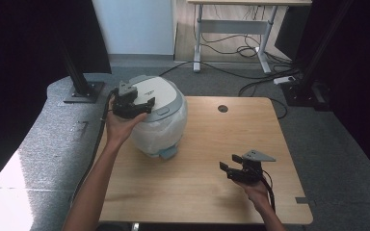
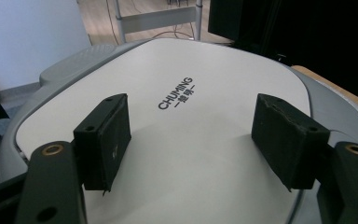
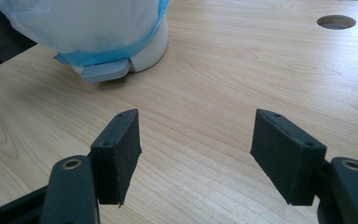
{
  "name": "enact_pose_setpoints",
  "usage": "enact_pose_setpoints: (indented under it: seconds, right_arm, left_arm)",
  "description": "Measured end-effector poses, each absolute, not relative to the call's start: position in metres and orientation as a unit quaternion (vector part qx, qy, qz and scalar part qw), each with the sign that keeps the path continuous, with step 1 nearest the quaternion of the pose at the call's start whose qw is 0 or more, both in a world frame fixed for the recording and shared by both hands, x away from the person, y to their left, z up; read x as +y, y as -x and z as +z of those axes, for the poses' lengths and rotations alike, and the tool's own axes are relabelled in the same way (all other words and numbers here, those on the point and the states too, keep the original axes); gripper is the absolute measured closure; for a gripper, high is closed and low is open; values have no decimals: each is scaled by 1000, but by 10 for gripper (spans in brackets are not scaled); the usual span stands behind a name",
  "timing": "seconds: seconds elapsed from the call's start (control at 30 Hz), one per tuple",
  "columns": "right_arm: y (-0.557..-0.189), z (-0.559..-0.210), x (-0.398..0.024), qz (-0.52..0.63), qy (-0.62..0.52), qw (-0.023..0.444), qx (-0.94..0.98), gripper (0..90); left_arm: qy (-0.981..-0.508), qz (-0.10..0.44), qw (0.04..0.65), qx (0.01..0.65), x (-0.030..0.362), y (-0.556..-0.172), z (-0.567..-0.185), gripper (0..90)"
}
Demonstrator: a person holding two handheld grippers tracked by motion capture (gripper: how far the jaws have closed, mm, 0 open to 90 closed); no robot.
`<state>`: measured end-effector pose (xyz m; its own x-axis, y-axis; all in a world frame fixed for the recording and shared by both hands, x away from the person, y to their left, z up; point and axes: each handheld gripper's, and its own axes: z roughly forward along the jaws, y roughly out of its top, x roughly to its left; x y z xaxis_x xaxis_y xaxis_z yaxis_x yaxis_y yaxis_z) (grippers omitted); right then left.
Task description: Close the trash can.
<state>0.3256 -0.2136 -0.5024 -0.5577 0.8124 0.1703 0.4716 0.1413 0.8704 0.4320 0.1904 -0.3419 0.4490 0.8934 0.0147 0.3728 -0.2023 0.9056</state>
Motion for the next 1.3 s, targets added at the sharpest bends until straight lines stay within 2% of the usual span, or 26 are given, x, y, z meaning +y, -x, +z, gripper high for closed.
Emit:
enact_pose_setpoints:
  seconds: [0.13, 0.23, 0.53, 0.77, 1.3]
  right_arm:
    - [-326, -501, -215, 492, -438, 174, 732, 321]
    - [-327, -501, -216, 494, -439, 174, 730, 321]
    - [-326, -499, -219, 496, -439, 178, 728, 320]
    - [-326, -499, -222, 494, -440, 176, 729, 315]
    - [-323, -499, -229, 482, -437, 183, 737, 307]
  left_arm:
    - [-732, 268, 459, 427, 194, -431, -339, 295]
    - [-728, 246, 482, 420, 195, -427, -338, 239]
    - [-729, 242, 509, 389, 195, -400, -338, 184]
    - [-726, 252, 518, 375, 199, -381, -342, 180]
    - [-735, 231, 523, 365, 221, -334, -381, 175]
